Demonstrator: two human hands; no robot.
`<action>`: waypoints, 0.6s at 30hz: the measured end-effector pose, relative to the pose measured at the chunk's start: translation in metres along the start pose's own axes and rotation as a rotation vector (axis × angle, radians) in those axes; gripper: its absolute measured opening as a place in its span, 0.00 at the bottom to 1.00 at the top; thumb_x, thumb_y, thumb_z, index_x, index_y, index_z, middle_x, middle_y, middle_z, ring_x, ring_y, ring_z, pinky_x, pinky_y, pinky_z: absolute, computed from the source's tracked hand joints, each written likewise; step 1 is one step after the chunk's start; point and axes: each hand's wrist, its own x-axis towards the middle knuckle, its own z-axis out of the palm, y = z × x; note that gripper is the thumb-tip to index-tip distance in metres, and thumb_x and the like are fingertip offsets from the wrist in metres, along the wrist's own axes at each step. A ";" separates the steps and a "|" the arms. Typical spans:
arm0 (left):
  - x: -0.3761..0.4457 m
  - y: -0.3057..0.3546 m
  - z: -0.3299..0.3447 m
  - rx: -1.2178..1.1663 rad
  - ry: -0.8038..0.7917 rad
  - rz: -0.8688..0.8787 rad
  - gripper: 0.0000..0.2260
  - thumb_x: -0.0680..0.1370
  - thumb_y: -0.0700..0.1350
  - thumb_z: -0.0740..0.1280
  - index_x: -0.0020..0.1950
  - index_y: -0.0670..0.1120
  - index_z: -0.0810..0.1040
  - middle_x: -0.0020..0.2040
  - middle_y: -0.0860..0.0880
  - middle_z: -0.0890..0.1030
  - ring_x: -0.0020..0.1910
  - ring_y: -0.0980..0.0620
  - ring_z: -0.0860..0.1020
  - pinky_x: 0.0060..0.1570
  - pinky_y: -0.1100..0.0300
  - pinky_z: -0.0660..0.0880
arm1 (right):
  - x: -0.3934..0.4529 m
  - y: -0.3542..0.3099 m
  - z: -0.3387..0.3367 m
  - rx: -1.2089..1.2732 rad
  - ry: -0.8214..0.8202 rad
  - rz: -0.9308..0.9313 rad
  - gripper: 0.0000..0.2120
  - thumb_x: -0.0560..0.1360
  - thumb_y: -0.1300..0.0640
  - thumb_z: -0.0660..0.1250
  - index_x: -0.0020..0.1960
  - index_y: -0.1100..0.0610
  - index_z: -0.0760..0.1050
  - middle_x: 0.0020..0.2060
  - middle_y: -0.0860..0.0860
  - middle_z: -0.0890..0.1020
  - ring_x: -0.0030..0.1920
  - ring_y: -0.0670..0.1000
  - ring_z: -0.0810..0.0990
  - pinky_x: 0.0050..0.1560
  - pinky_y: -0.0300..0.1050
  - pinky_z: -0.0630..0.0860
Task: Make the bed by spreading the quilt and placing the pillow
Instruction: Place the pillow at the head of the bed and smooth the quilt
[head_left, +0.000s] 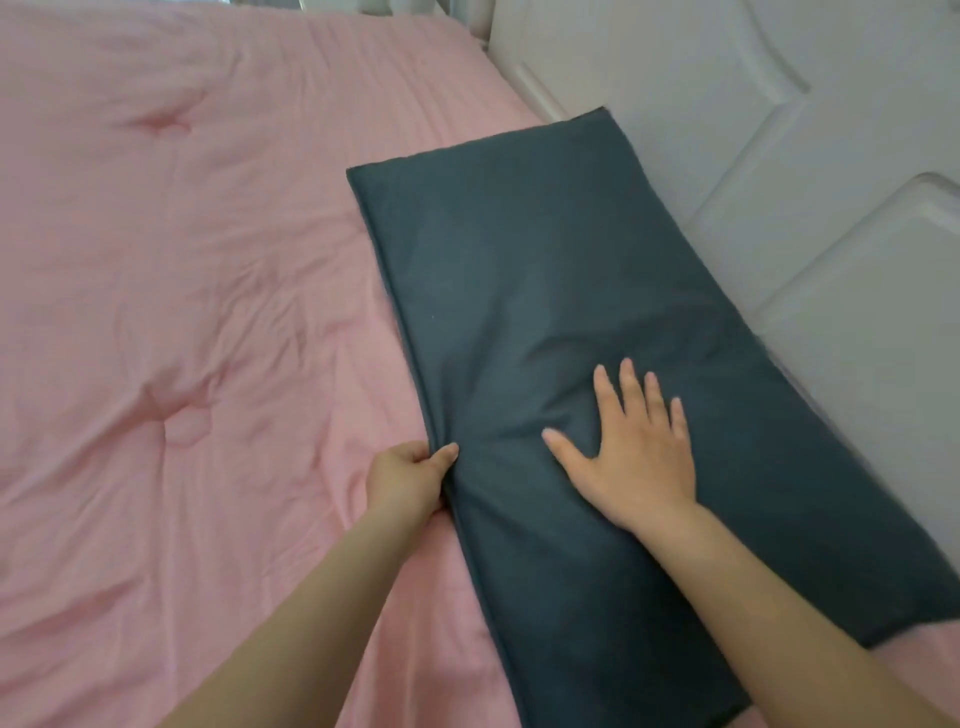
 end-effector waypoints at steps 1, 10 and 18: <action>0.000 -0.002 -0.001 -0.018 0.008 0.008 0.06 0.75 0.41 0.69 0.38 0.42 0.79 0.41 0.41 0.82 0.41 0.44 0.80 0.45 0.50 0.80 | 0.002 -0.002 -0.013 0.044 0.083 -0.004 0.43 0.68 0.28 0.41 0.77 0.50 0.44 0.77 0.51 0.45 0.77 0.53 0.44 0.76 0.54 0.43; -0.003 -0.009 -0.003 -0.063 0.001 0.018 0.04 0.75 0.40 0.69 0.42 0.41 0.79 0.39 0.44 0.81 0.37 0.46 0.79 0.38 0.56 0.81 | -0.033 0.026 0.009 0.008 -0.015 0.015 0.43 0.66 0.29 0.35 0.77 0.48 0.43 0.77 0.49 0.45 0.77 0.50 0.43 0.75 0.52 0.42; -0.014 -0.007 -0.001 -0.069 -0.007 0.094 0.05 0.77 0.43 0.67 0.46 0.41 0.78 0.37 0.44 0.79 0.32 0.47 0.78 0.26 0.62 0.78 | -0.046 0.046 -0.017 0.233 0.336 -0.022 0.35 0.72 0.36 0.48 0.74 0.52 0.59 0.76 0.51 0.58 0.76 0.50 0.54 0.74 0.50 0.48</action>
